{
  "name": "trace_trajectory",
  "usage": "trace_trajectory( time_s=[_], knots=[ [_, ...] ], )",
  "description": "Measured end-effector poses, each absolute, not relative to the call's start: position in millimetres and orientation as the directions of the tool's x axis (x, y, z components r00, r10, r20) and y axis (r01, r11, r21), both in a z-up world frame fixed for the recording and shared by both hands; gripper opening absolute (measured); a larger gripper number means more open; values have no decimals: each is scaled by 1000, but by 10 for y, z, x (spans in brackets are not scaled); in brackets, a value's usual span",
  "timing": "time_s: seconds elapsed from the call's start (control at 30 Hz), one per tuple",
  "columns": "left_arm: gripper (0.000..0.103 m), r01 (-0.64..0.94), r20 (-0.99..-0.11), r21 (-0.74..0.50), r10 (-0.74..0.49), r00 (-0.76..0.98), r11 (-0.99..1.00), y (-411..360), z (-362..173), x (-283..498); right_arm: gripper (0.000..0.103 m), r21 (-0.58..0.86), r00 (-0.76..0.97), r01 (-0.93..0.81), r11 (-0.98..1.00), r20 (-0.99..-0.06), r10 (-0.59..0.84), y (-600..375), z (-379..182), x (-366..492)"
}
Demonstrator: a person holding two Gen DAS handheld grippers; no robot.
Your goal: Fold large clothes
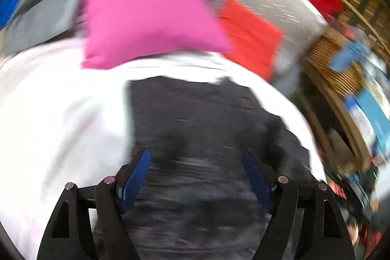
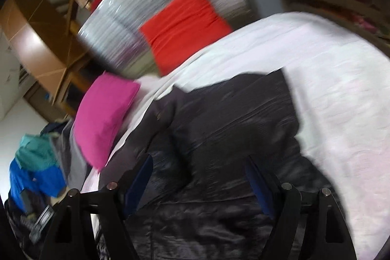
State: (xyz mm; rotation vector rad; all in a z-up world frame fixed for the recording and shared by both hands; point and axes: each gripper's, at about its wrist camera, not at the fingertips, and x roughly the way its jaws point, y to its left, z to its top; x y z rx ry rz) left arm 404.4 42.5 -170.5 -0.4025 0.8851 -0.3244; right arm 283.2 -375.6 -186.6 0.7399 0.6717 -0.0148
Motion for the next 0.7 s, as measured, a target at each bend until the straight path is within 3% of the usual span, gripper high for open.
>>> trace_trajectory(
  time_s=[0.13,0.3,0.43,0.47,0.5,0.6,0.7],
  knots=[
    [78,-39,-752,-461,-367,548,886,558,-1956,4171,84,518,758,154,841,-608,236,-3333,-1847,3090],
    [77,-46,-847,-354,-299,440,934,442,-2236,4223,85,410,710,174,896,-683,174,-3049,-2028,3431],
    [77,-11,-860,-336,-302,410,942,286,-2273,4210,85,480,694,192,856,-683,227,-3046,-2281,3645],
    [77,-5,-863,-325,-294,411,946,271,-2290,4210,82,490,703,185,852,-671,233,-3035,-2292,3650],
    [77,-3,-865,-317,-288,411,948,244,-2279,4209,60,503,713,162,849,-655,252,-3014,-2274,3645],
    [77,-18,-865,-319,-284,414,947,199,-2249,4239,32,520,709,117,846,-640,296,-2943,-2138,3609],
    [77,-28,-864,-303,-262,430,953,173,-2268,4341,29,709,725,59,703,-514,457,-3084,-1975,3457]
  ],
)
